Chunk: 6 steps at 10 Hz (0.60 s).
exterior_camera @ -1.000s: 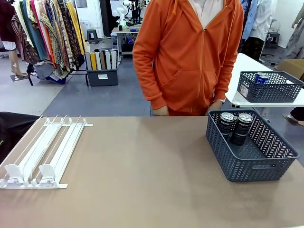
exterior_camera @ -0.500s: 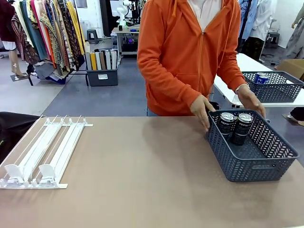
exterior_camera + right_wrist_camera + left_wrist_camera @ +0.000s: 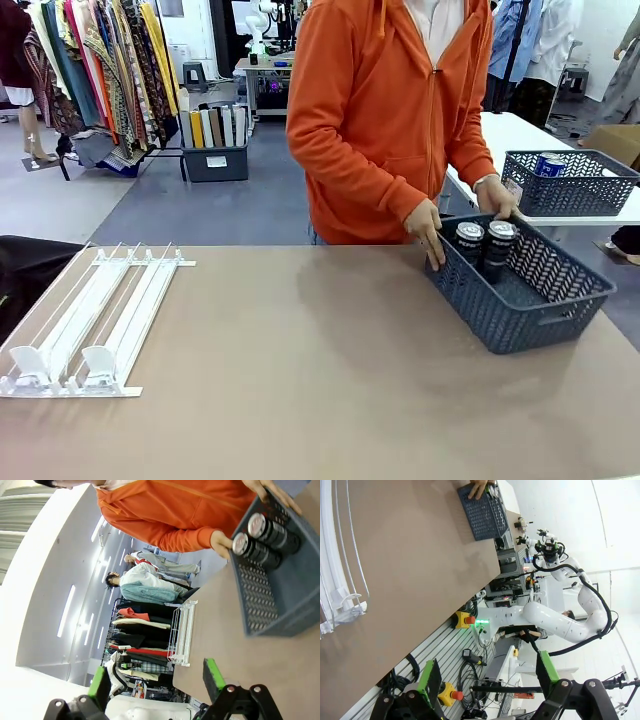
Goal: Retrieve and store the cans from the dispenser.
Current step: Pick up one can from the Automatic Can Dispenser and place it in the middle of the table.
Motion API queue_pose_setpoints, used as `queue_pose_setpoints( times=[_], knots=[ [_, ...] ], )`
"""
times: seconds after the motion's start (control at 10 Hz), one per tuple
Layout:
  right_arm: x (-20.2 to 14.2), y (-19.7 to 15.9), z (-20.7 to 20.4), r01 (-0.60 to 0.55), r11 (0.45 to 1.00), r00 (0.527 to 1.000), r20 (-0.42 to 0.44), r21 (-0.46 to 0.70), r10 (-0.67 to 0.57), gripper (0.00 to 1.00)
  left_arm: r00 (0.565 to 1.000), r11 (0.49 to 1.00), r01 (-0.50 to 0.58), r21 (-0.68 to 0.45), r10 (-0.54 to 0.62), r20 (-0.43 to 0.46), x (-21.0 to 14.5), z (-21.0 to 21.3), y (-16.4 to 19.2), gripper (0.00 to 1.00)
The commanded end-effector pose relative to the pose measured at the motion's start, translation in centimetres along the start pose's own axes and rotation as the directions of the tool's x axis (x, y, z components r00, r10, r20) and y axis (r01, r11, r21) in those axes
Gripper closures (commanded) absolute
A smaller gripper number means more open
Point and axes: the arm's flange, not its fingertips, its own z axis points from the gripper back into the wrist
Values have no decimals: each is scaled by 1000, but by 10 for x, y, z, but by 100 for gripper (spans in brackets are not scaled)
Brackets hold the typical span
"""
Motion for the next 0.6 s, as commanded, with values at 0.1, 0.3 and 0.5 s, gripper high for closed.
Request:
queue_pose_setpoints(
  times=[0.1,0.3,0.5],
  knots=[
    [3,4,-2,-1,1000,1000,14,20,1,0,1000,1000,3,-14,-3,6,1,0,-4,0],
    [3,4,-2,-1,1000,1000,14,20,1,0,1000,1000,3,-14,-3,6,1,0,-4,0],
    [3,4,-2,-1,1000,1000,14,20,1,0,1000,1000,3,-14,-3,6,1,0,-4,0]
  ],
)
